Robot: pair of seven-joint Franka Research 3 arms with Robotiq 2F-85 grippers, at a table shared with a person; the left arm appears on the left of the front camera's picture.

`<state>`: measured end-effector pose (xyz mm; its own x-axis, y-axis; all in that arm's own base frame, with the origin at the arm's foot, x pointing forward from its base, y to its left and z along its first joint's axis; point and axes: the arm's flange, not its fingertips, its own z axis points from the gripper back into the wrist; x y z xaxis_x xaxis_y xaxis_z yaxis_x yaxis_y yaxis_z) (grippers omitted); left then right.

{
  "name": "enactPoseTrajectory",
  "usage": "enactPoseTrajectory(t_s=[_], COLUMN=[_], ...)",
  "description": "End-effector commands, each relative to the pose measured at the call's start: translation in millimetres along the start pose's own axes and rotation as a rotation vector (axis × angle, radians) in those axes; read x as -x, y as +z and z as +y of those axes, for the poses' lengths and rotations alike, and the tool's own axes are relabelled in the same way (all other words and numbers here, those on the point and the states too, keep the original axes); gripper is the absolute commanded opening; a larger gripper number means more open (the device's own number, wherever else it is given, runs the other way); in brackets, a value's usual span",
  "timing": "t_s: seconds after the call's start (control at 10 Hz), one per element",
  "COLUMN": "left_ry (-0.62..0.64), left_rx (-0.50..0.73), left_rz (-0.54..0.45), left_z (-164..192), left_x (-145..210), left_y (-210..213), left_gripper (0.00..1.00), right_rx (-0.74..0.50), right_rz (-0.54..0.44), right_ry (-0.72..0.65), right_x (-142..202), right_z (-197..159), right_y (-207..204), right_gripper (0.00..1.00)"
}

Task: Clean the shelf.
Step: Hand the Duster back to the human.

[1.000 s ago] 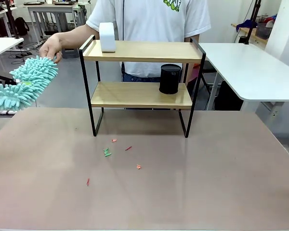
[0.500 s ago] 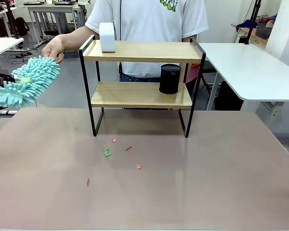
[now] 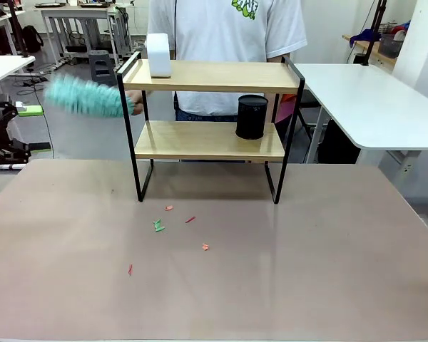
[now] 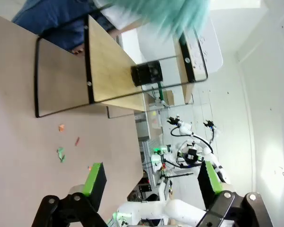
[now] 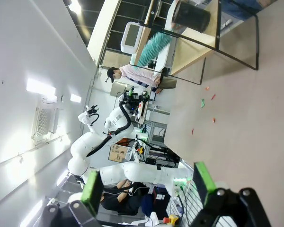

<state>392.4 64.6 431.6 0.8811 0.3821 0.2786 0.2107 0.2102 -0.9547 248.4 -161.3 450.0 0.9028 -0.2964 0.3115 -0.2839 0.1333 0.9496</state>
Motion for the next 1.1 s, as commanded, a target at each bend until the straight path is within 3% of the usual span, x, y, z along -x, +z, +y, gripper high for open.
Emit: enactPoseTrajectory(t_s=[0.0, 0.6, 0.7, 1.0], left_ry=[-0.025, 0.059, 0.044, 0.044], left_rx=[0.043, 0.224, 0.154, 0.154], left_rz=[0.081, 0.487, 0.372, 0.372], left_z=[-2, 26, 12, 12], left_x=[17, 64, 67, 67], left_y=[-12, -118, -103, -103], left_gripper=[1.0, 1.0, 1.0, 1.0], right_rx=[-0.001, -0.001, -0.001, -0.001], right_rz=[0.004, 0.004, 0.004, 0.004], right_ry=[0.011, 0.011, 0.011, 0.011], right_x=[3, 3, 3, 3], right_z=[1, 1, 1, 1], right_y=[1, 1, 1, 1], right_gripper=[1.0, 1.0, 1.0, 1.0])
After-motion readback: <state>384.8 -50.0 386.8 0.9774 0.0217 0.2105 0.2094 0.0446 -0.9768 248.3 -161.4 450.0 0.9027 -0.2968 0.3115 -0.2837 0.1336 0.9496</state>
